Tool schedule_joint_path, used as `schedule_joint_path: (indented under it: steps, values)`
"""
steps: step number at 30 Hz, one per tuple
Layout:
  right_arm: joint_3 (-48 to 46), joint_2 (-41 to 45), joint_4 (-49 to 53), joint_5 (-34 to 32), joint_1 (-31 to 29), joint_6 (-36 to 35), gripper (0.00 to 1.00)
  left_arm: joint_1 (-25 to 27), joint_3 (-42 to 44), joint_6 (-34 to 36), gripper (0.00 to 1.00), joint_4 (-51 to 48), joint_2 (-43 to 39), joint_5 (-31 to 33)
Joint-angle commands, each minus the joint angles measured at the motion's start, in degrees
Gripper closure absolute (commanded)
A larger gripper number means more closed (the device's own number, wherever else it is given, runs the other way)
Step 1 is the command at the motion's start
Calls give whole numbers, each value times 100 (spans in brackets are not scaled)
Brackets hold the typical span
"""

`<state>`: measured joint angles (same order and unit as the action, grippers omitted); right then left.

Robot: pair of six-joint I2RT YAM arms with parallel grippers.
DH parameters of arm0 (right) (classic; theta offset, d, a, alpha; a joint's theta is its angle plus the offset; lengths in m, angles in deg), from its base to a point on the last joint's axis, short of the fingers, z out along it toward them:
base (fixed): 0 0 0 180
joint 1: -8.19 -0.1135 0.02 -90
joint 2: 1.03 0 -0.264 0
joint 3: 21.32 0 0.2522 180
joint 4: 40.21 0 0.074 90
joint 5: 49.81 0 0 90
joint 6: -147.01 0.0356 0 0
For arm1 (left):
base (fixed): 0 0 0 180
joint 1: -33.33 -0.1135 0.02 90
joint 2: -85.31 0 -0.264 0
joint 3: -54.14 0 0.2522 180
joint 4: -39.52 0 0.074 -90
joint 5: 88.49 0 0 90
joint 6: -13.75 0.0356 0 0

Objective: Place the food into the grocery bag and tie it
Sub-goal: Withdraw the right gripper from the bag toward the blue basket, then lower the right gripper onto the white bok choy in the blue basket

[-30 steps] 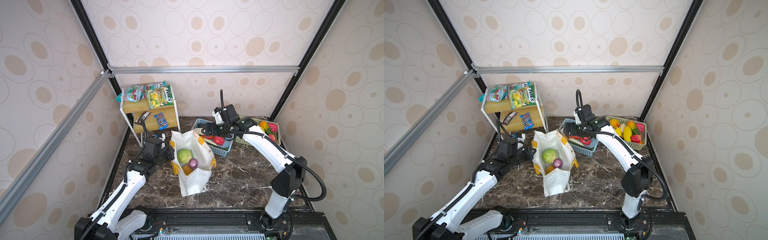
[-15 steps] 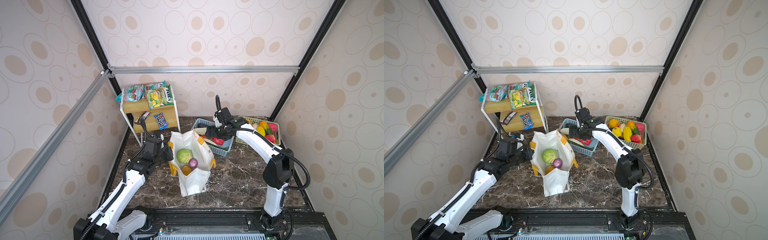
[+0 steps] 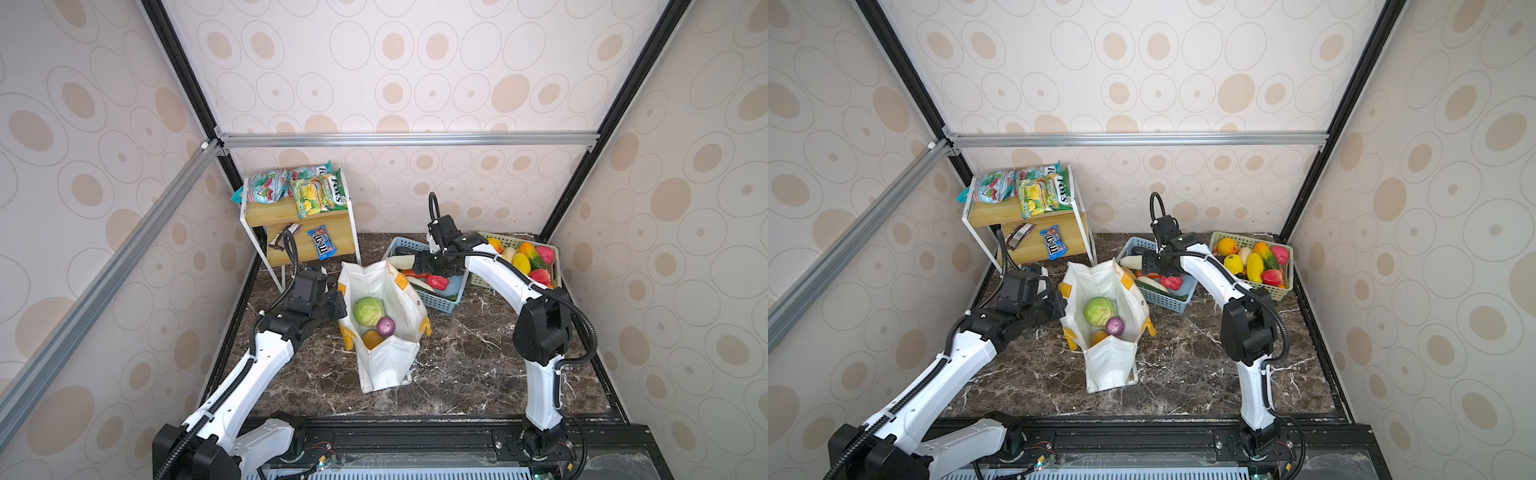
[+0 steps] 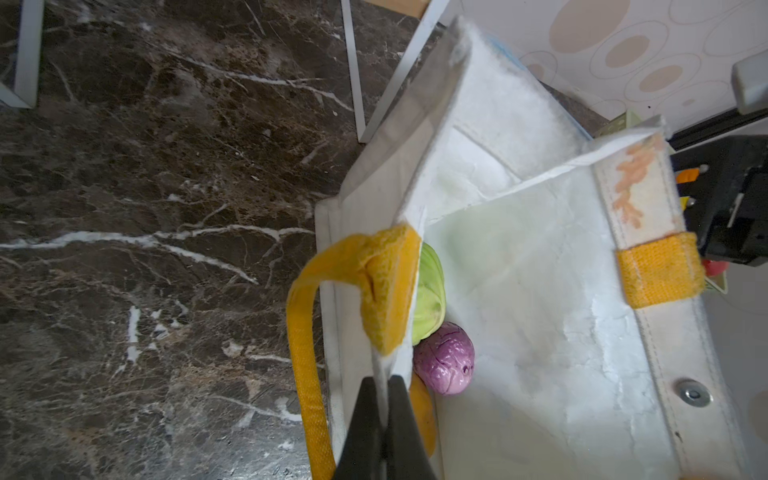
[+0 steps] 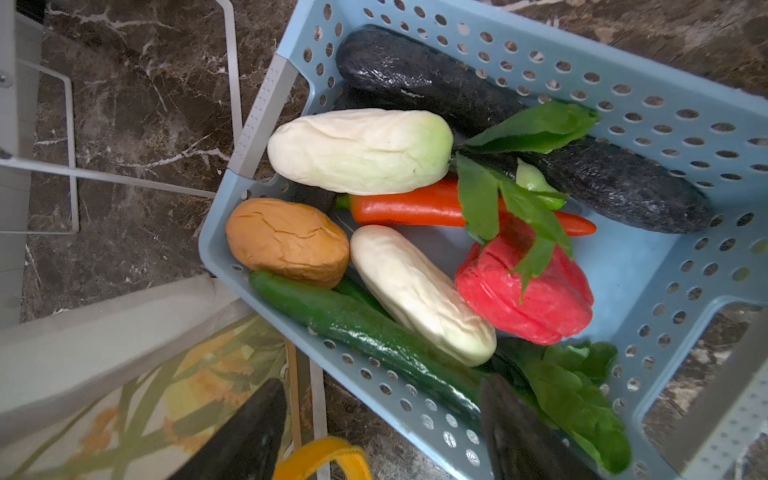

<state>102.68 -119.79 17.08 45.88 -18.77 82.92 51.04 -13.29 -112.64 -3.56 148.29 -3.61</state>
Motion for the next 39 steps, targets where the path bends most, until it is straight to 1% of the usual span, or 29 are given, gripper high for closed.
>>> schedule_joint_path:
  steps: [1, 7, 13, 18, 21, 26, 31, 39]
  values:
    - [296, -269, -93, 347, 83, 289, 22, -22, -344, 151, 100, -518, 30, 505]
    - [398, -599, -380, 446, 78, 799, 15, -64, -502, 172, 100, -681, 105, 685]
    - [331, -785, -899, 446, 87, 1382, 13, -69, -660, 263, 100, -720, 288, 737]
    - [375, -1019, -1213, 351, 92, 2058, 12, -75, -688, 296, 100, -681, 382, 700]
    - [400, -1176, -1362, 279, 91, 2348, 11, -82, -724, 341, 100, -689, 443, 688]
    - [658, -1467, -1472, 201, 94, 2674, 11, -78, -684, 344, 100, -657, 443, 628]
    - [944, -1748, -1618, 64, 92, 3023, 10, -80, -584, 290, 100, -510, 467, 437]
    - [902, -2029, -2441, 57, 94, 3498, 11, -82, -826, 460, 100, -574, 671, 397]
